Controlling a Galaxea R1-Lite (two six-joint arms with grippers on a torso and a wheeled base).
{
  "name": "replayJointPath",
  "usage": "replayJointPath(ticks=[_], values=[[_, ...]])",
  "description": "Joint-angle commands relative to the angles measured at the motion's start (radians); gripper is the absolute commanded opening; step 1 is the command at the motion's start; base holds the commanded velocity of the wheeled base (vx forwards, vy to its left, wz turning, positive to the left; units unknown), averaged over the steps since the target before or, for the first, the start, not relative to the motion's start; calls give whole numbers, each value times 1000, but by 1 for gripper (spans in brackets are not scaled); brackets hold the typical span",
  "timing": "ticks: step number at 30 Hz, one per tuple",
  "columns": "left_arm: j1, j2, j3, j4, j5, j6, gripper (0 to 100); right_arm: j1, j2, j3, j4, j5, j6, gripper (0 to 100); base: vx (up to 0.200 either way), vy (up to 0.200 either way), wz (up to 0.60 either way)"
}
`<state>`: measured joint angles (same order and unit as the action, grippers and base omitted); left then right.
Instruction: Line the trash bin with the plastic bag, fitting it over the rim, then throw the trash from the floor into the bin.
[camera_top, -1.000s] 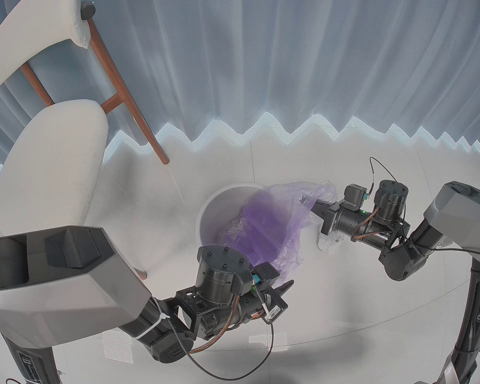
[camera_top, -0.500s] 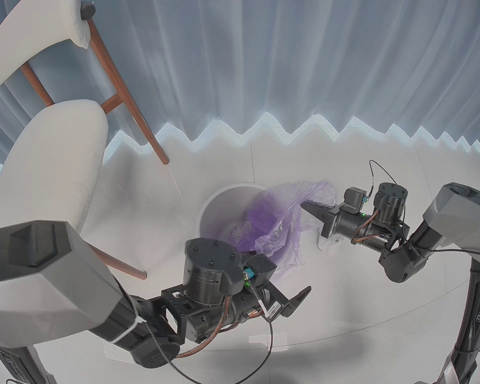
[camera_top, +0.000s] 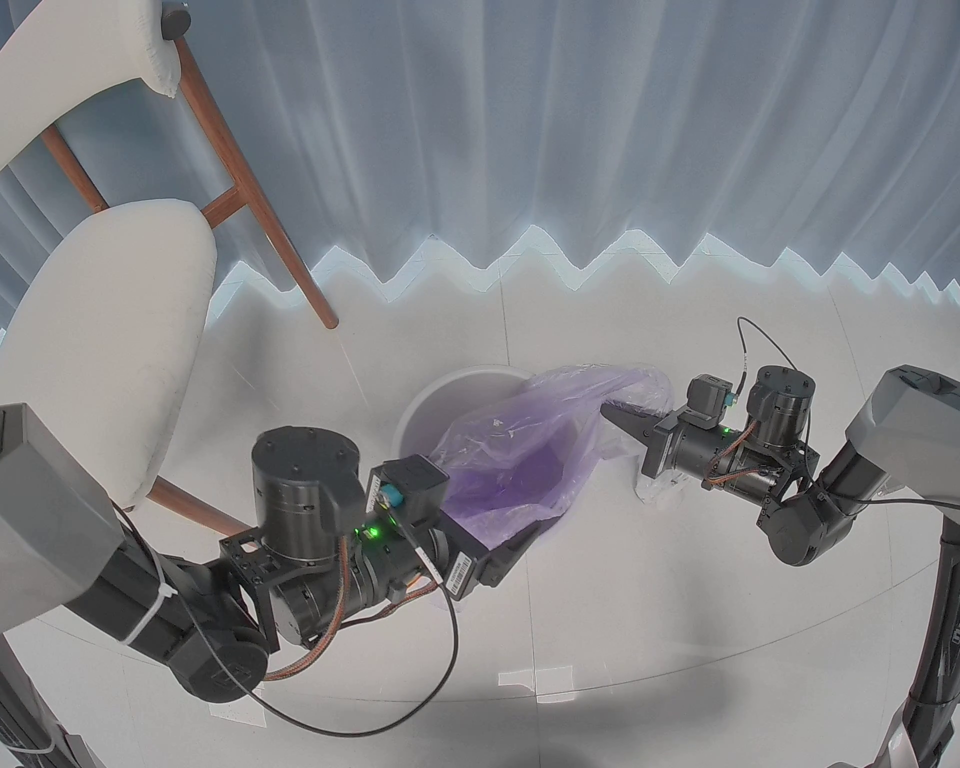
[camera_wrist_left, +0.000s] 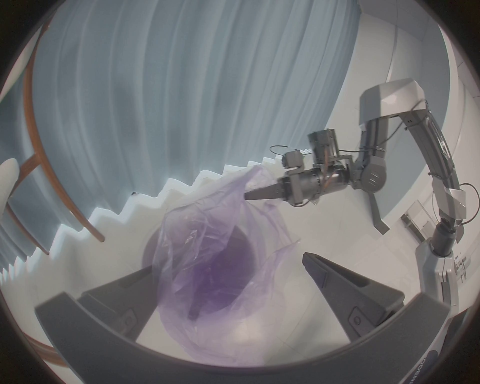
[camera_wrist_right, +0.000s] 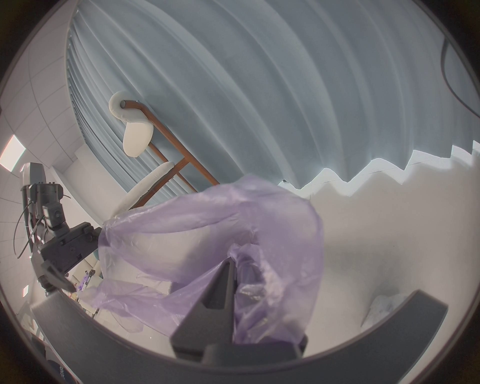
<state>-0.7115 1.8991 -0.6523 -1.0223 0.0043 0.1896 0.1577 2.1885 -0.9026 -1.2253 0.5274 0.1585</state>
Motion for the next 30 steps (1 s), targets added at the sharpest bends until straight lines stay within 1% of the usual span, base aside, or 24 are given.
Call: replayJointPath(ticks=[1,4,9,12,20,30], values=[[33,-12,-6,1,0,1,100,0,-1,-1,0,0,-1,0,0,0,0],[47,-9,-18,2,3,2,100,0,-1,-1,-2,0,-2,0,0,0,0],[83,-3,-44,8,45,2,100,0,-3,2,-14,0,-2,0,0,0,0],[109,-2,-58,8,45,2,100,0,-4,7,-17,0,-2,0,0,0,0],[104,3,-66,8,45,1,100,0,-6,40,-57,0,-2,0,0,0,0],[141,3,-66,8,45,1,100,2,-9,37,-59,0,-2,0,0,0,0]])
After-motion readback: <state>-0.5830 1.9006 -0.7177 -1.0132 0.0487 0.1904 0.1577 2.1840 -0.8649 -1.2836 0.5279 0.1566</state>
